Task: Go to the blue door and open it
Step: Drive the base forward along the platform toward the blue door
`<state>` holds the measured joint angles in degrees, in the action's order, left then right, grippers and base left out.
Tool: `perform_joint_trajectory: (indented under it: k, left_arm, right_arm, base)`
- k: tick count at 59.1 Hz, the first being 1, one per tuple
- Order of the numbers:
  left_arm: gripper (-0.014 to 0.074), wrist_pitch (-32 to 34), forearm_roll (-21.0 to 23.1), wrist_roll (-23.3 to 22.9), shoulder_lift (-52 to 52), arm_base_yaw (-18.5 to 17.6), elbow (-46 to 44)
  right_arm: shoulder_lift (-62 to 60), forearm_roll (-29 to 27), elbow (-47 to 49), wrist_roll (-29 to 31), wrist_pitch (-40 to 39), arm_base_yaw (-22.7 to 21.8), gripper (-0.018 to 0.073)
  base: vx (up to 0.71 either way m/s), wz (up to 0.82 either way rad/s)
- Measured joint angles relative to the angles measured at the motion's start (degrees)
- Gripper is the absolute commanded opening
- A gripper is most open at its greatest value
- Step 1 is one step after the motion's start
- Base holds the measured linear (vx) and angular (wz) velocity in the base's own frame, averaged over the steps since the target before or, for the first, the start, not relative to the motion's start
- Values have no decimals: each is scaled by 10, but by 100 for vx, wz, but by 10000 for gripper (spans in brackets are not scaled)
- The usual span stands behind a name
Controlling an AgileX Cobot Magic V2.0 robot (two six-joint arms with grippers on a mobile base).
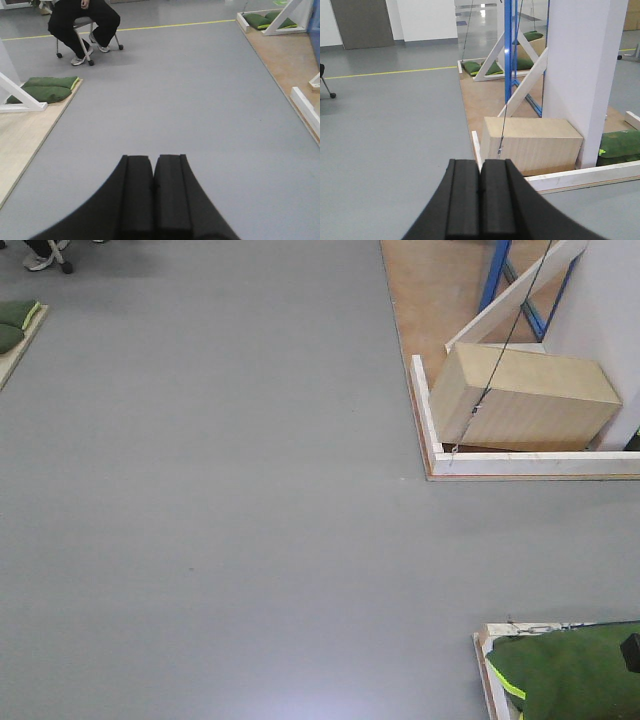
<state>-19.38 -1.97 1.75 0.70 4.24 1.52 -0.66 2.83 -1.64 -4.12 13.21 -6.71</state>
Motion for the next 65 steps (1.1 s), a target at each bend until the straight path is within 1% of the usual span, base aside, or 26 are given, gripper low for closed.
perform_joint_trajectory:
  k: [6, 22, 37, 49, 65]
  left_arm:
    - [70, 0, 0, 0, 0, -9, 0]
    - [70, 0, 0, 0, 0, -9, 0]
    - [70, 0, 0, 0, 0, -9, 0]
    - [70, 0, 0, 0, 0, -1, 0]
    - [70, 0, 0, 0, 0, -1, 0]
  right_arm:
    - [0, 0, 0, 0, 0, 0, 2]
    - [0, 0, 0, 0, 0, 0, 2]
    - [0, 0, 0, 0, 0, 19, 2]
    - [0, 0, 0, 0, 0, 19, 2]
    - [0, 0, 0, 0, 0, 19, 2]
  base:
    - [12, 7]
    - [10, -6]
    - [13, -16]
    - [18, -12]
    - [21, -5]
